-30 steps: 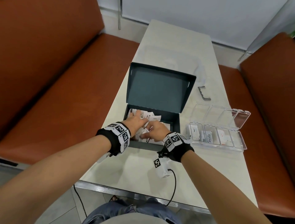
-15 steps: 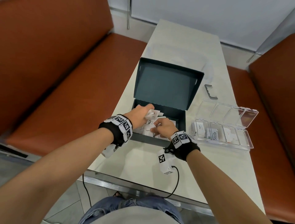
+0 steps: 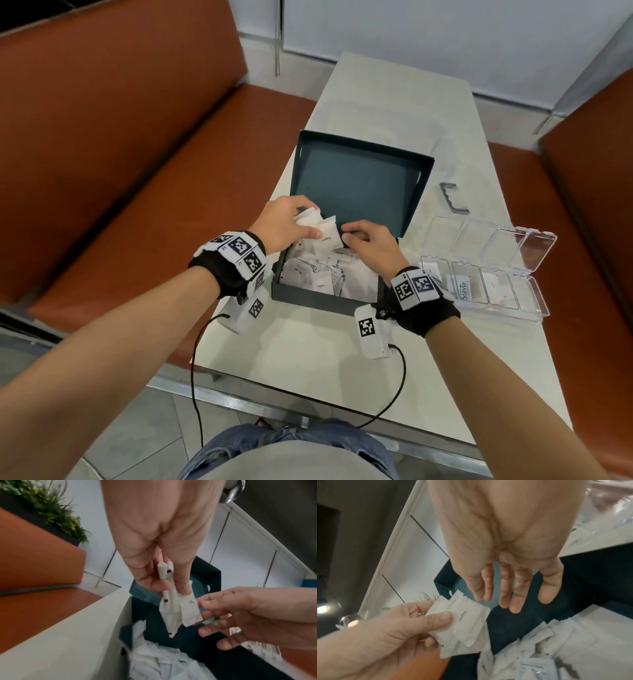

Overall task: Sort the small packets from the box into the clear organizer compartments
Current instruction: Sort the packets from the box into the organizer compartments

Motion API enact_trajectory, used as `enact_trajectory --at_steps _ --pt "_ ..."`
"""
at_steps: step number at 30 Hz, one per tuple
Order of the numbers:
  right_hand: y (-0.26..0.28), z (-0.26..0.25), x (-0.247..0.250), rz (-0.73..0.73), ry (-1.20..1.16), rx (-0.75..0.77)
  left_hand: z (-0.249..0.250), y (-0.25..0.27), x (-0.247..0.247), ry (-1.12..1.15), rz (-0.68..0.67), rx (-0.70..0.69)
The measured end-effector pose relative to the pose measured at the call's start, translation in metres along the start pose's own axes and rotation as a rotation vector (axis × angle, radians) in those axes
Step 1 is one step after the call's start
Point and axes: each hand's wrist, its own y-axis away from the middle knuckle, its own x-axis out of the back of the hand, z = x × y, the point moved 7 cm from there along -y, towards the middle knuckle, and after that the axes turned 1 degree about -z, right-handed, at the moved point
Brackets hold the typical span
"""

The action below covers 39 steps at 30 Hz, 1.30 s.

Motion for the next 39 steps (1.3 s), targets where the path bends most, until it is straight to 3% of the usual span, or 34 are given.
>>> enact_trajectory --at_steps 4,12,15,21,26,30,34,39 --pt "0.01 -0.011 -0.012 -0.126 -0.246 -0.055 0.008 -0.003 -0.001 0.172 0.005 0.021" --pt "0.018 -0.029 -0.005 -0.056 -0.695 -0.073 0.017 -0.002 -0.01 0.732 0.077 0.132" --pt "0.019 -0.037 -0.002 -0.044 -0.752 -0.059 0.021 0.002 -0.025 0.979 0.02 0.208" --pt "0.024 -0.038 -0.002 0.031 -0.711 -0.034 0.042 0.01 -0.049 1.19 -0.13 0.276" --pt "0.026 -0.028 0.02 0.19 -0.527 0.0 0.059 0.013 -0.059 1.191 -0.255 0.251" --pt "0.026 -0.02 0.042 0.206 -0.452 -0.006 0.059 0.008 -0.065 1.079 -0.152 0.287" --pt "0.031 -0.01 0.066 0.168 -0.528 -0.03 0.067 -0.001 -0.074 1.017 -0.054 0.318" --pt "0.04 0.013 0.102 0.164 -0.61 -0.098 0.09 -0.011 -0.099 1.005 -0.024 0.323"
